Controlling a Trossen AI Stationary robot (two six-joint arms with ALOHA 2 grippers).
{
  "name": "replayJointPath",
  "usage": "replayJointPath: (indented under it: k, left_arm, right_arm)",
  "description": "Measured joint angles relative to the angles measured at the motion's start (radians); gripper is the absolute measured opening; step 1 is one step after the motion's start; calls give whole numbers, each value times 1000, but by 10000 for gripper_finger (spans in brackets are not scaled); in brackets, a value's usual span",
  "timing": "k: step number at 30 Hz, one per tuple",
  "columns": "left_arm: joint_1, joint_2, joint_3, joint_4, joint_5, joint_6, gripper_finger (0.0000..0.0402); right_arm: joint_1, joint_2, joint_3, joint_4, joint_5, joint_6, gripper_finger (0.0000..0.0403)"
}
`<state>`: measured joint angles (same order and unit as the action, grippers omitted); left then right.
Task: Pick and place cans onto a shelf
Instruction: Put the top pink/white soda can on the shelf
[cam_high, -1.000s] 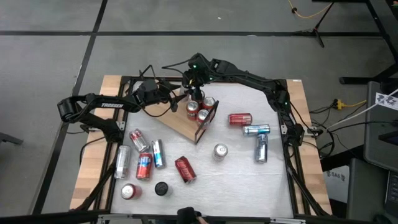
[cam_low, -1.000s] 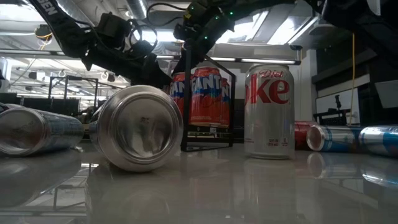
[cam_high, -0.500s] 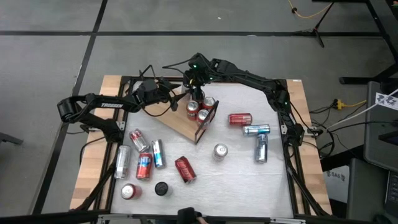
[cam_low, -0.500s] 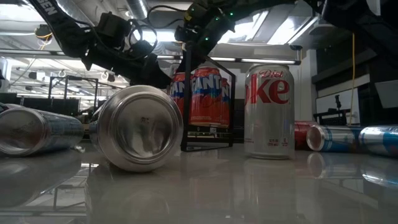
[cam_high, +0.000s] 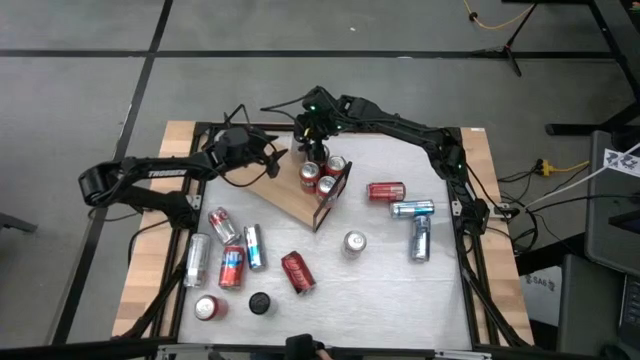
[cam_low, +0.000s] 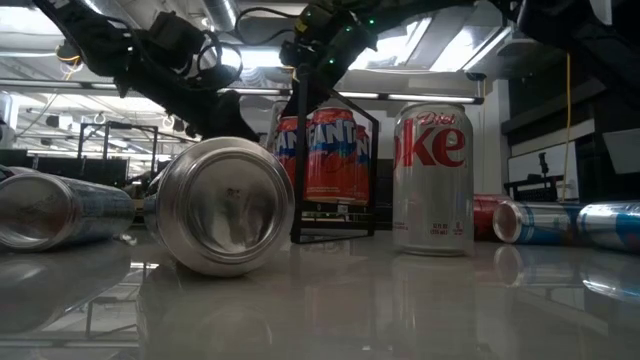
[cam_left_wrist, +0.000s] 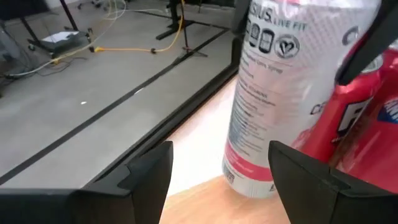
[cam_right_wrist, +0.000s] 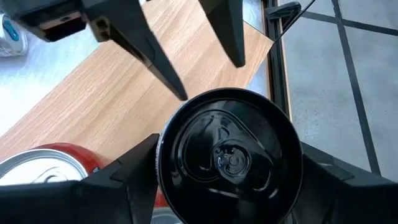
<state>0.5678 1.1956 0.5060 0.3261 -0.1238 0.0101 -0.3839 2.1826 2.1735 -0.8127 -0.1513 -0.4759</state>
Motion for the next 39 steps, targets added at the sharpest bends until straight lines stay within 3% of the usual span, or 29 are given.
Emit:
replayJointPath:
  k: [31,39]
  left_arm:
    - [-1,-7,0,-5,13,-10,254]
    - [-1,-7,0,-4,13,-11,254]
  right_arm:
    - [4,30,0,3,11,-4,266]
    - [4,30,0,4,10,-4,288]
